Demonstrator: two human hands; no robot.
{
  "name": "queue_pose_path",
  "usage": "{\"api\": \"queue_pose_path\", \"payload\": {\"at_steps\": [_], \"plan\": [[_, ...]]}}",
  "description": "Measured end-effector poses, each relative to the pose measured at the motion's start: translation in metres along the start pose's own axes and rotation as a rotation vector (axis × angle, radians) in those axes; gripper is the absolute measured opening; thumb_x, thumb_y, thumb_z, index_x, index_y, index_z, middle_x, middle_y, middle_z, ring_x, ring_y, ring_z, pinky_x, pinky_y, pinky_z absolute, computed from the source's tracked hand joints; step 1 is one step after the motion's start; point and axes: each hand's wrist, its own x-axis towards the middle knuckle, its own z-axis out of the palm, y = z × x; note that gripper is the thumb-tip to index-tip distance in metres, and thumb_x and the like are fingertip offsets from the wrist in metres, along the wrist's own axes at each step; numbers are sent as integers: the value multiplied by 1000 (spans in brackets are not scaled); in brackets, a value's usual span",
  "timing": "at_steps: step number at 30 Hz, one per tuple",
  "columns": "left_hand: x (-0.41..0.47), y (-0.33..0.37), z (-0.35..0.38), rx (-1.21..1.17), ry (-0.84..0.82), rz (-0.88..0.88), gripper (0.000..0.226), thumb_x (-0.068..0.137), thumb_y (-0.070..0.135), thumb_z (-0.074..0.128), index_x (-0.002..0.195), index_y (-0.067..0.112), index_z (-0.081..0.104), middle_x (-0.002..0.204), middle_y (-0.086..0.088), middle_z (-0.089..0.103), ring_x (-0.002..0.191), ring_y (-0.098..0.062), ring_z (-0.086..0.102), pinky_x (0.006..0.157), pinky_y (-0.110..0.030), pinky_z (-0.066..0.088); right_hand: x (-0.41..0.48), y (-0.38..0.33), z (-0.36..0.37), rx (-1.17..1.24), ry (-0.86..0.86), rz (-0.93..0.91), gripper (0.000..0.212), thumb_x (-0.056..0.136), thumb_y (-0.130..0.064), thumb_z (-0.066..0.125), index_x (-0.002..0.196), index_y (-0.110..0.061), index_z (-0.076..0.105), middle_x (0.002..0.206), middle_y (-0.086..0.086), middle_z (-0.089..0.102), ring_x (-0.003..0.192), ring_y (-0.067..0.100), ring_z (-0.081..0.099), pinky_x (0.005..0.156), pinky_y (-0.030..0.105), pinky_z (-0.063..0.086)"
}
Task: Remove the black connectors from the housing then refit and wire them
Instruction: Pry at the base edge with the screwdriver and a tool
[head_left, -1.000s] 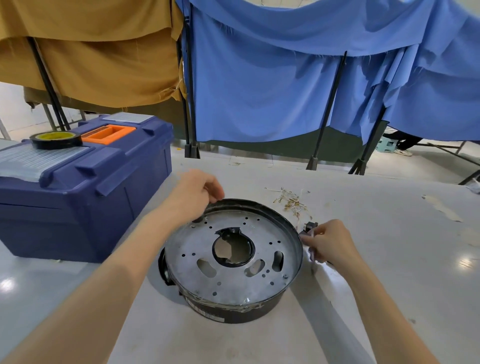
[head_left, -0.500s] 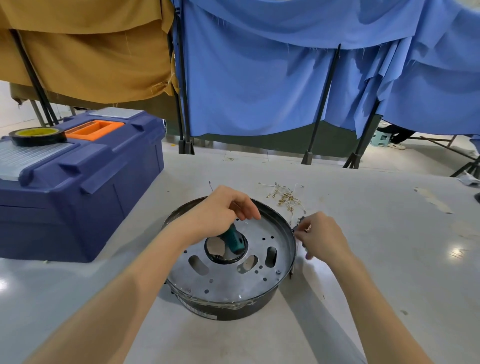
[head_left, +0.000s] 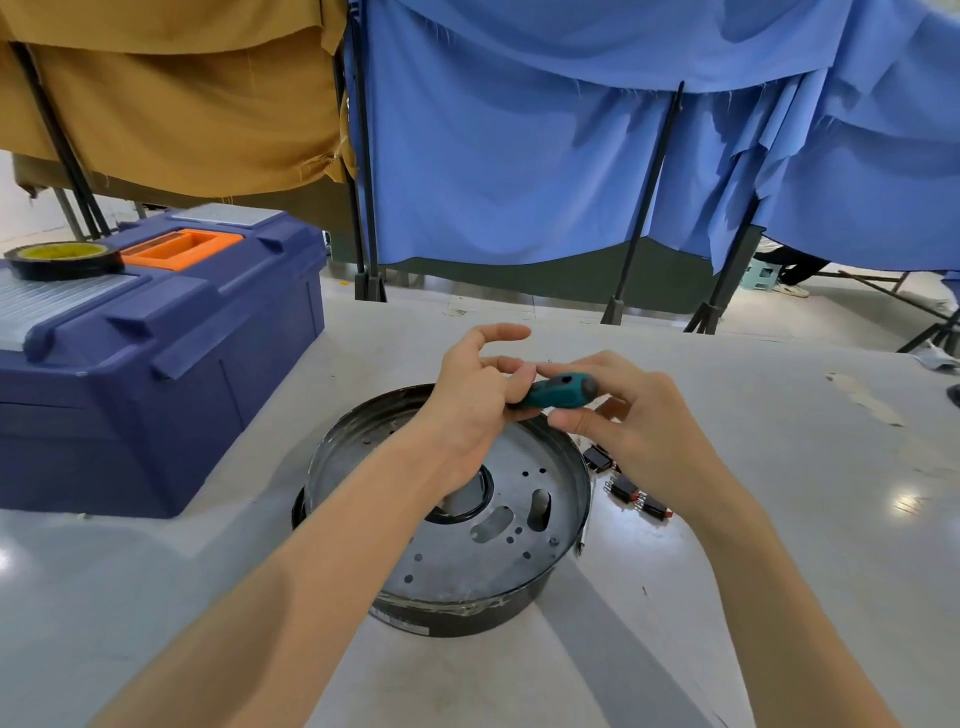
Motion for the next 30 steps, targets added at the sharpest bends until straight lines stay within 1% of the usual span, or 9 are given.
{"api": "queue_pose_path", "payload": {"at_steps": [5,7,10,13,15,17,19,24,30], "plan": [[-3,-7,-6,264,-48,64,26,95,6,55,118,18,50,115,-13,48,100,-24,62,74,-36,61,0,8,-8,227,121,56,22,85,-17,68,106,-21,69,101,-9,73,97,10,68,87,26,55],[-4,-13,-12,497,-15,155,22,94,7,57,110,19,49,110,-8,46,97,-18,57,74,-29,59,-1,8,-11,385,200,93,20,84,-25,65,103,-20,67,98,-7,75,94,15,71,82,23,56],[-5,-26,-26,829,-2,270,30,85,7,68,99,23,46,98,2,46,88,-13,52,71,-12,43,1,8,-17,486,316,150,25,88,-29,62,108,-13,61,99,5,74,88,22,74,78,28,59],[-10,-35,-34,1000,-284,161,42,68,22,85,101,26,59,102,10,58,86,3,52,70,-11,38,2,8,-21,476,356,225,21,95,-23,57,115,-16,54,105,12,67,76,27,75,68,28,60],[-13,-43,-35,1122,-458,114,60,61,32,89,116,31,63,121,16,54,103,7,48,88,-17,39,2,7,-22,450,346,238,13,95,-22,57,107,-21,55,98,12,67,69,27,74,60,27,59],[-12,-47,-35,1156,-528,94,72,62,35,87,128,34,58,136,18,45,124,-1,39,104,-25,34,1,8,-22,417,322,221,8,94,-20,58,102,-21,55,87,10,70,65,26,73,55,26,58],[-11,-49,-36,1148,-536,81,69,65,37,85,129,37,57,141,20,40,131,-4,35,108,-30,32,0,9,-22,388,268,217,9,94,-18,57,103,-20,55,80,5,72,64,25,73,54,27,58],[-12,-56,-35,1182,-509,90,64,67,39,82,126,41,57,139,23,37,129,-4,31,96,-23,28,0,10,-18,382,90,254,15,90,-17,61,104,-19,55,78,3,73,63,29,73,53,30,59],[-11,-57,-36,1183,-513,93,64,68,38,81,127,41,56,140,23,37,128,-5,30,95,-23,27,0,12,-14,364,26,269,21,89,-19,62,107,-13,54,79,2,73,63,29,73,52,29,58]]}}
